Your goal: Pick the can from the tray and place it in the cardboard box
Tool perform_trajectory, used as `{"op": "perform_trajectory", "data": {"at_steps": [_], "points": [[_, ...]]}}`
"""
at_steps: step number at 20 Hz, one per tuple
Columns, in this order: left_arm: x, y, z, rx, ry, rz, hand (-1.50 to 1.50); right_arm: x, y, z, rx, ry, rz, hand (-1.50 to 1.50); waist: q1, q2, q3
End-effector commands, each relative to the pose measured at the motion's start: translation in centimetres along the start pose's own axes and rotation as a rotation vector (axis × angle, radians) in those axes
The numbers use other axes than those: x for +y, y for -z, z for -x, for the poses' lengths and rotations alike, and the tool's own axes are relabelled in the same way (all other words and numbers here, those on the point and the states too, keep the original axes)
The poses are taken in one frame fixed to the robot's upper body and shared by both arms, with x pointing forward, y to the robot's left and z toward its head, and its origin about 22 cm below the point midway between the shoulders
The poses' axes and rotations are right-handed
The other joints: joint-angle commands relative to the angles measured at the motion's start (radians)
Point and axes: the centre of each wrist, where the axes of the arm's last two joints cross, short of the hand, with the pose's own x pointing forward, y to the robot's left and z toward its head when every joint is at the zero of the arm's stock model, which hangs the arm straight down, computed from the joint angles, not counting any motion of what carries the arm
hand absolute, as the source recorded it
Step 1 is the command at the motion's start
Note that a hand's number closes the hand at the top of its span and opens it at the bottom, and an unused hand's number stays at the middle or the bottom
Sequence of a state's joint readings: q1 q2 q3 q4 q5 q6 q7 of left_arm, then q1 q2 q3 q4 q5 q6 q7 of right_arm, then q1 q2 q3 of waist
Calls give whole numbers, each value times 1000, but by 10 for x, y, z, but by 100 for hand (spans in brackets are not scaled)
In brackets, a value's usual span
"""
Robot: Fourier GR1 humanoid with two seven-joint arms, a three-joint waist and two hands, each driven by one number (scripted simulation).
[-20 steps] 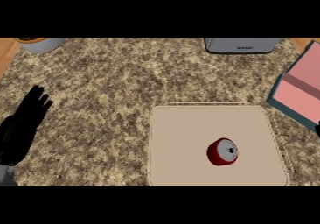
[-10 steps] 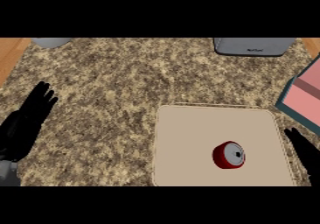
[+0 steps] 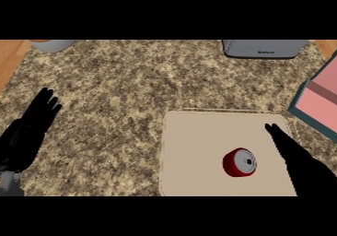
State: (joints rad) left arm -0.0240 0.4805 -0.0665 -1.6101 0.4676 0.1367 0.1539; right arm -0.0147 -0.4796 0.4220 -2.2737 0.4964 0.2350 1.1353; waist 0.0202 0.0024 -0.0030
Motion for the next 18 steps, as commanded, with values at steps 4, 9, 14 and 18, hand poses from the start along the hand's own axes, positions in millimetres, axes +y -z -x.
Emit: {"op": "perform_trajectory", "data": {"at_steps": [4,9,14,18], "points": [[15,-22,0,-9,13,-4,0,8,12,-7,165,-81,-75,-150,-4,-4,2],[30,-5,12,1,-6,-20,0,14,9,-11,128,-71,-73,-150,-20,-3,2],[8,4,5,-14,-1,-32,0,19,23,-25,87,-68,-38,-150,-19,-2,2],[11,-3,5,11,2,-9,0,11,36,-36,76,-84,-19,-150,-15,-2,2]]}}
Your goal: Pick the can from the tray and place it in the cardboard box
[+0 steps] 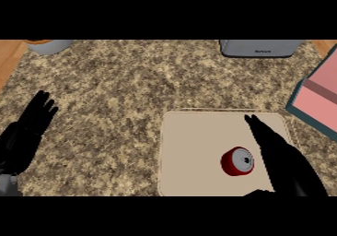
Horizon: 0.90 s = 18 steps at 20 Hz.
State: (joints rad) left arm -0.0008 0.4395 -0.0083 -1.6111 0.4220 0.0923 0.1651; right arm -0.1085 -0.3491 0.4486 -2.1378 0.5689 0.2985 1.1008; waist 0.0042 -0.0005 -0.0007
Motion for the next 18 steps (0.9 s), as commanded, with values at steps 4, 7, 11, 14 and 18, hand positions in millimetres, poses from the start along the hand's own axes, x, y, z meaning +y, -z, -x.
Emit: {"op": "perform_trajectory", "data": {"at_steps": [4,7,11,14,18], "points": [[-4,4,-5,-1,11,7,0,6,15,-21,151,-128,-17,-150,2,1,0],[-18,2,-2,0,6,-8,0,8,15,-15,153,-121,-40,-150,-2,0,0],[-8,1,2,-15,-2,-3,0,11,13,-16,167,-115,-54,-150,-5,0,0],[-10,3,-8,-4,-6,-3,0,25,31,-8,195,-125,-53,-150,-3,1,0],[7,-8,4,-1,-14,12,0,31,26,-4,220,-148,-71,-150,-4,0,0]]}}
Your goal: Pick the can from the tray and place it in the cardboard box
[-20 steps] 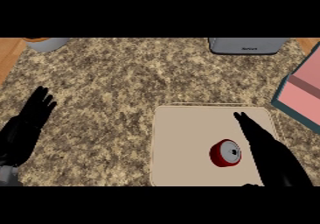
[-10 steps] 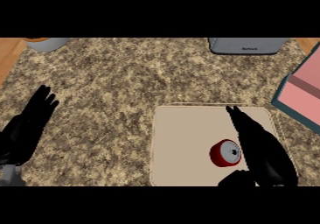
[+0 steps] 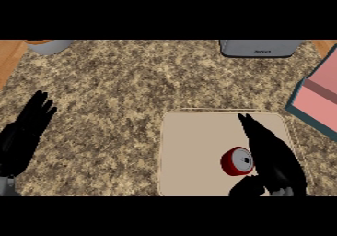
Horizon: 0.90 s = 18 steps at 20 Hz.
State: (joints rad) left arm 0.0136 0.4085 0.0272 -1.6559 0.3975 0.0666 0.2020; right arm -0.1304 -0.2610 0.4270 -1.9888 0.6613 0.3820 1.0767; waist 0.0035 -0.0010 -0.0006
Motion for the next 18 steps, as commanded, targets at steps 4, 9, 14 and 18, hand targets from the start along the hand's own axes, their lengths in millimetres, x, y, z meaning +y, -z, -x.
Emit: {"op": "perform_trajectory", "data": {"at_steps": [4,9,14,18], "points": [[4,-10,3,5,-5,13,0,4,3,-1,149,-75,-33,-150,-1,-1,0],[-5,8,11,3,-9,11,0,19,3,-6,160,-74,-52,-150,-7,0,0],[-3,11,-11,5,-3,-7,0,15,24,-11,163,-87,-104,-150,-2,1,0],[-11,8,8,8,1,-15,0,27,28,3,177,-86,-93,-150,-5,1,0]]}}
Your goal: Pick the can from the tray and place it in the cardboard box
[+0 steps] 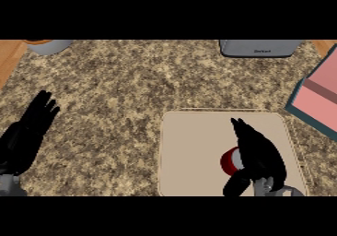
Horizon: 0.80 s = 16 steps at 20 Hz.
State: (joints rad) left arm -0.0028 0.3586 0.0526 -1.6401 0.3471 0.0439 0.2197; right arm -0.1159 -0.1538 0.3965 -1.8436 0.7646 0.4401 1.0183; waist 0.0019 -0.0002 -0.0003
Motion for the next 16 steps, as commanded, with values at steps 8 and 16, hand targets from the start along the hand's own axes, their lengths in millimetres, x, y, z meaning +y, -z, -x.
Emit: {"op": "perform_trajectory", "data": {"at_steps": [8,16], "points": [[-5,11,3,0,3,15,0,-2,-9,-6,113,-43,-25,-150,-4,-1,0],[11,7,-14,5,8,0,0,14,10,6,1,-45,49,150,-2,0,0]]}}
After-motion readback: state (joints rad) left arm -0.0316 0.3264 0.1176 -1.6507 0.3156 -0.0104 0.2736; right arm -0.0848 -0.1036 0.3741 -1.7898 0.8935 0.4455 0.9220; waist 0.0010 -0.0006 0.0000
